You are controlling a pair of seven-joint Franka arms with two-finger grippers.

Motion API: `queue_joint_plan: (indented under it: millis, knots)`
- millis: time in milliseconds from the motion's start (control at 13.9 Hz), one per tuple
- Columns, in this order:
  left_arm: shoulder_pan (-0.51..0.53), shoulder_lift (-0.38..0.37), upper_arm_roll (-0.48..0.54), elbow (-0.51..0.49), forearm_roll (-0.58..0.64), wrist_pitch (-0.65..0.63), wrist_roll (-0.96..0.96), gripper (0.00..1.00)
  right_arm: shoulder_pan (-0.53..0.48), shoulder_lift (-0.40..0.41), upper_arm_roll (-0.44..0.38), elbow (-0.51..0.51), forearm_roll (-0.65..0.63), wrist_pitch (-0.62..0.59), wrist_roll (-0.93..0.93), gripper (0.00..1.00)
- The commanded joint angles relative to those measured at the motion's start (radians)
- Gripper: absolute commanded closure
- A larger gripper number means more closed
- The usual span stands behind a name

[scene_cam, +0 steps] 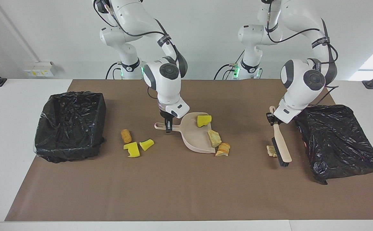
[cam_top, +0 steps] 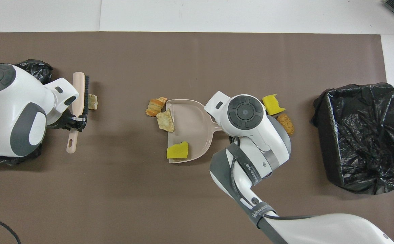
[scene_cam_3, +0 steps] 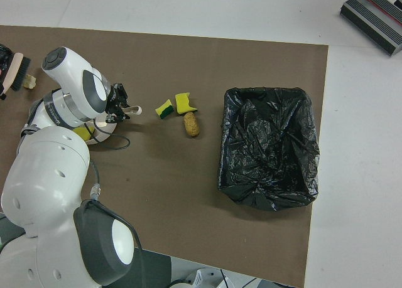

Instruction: Sweep and dump trash in bin

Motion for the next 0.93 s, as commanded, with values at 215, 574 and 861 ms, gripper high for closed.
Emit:
queue_joint_plan:
  millis: [215,574,861]
  knots:
    - [-0.008,-0.011,-0.017,-0.044,0.007,0.031,0.002,1.0,-0.022,0.054,-0.002,0.116,-0.076,-0.064,-0.01,1.0]
    - [-0.163,-0.019,-0.021,-0.043,-0.106,0.023,-0.127,1.0,-0.022,0.117,0.001,0.185,-0.123,-0.075,-0.011,1.0]
    - [-0.241,-0.022,-0.026,0.015,-0.131,-0.029,-0.212,1.0,-0.017,0.131,0.002,0.207,-0.123,-0.073,-0.011,1.0]
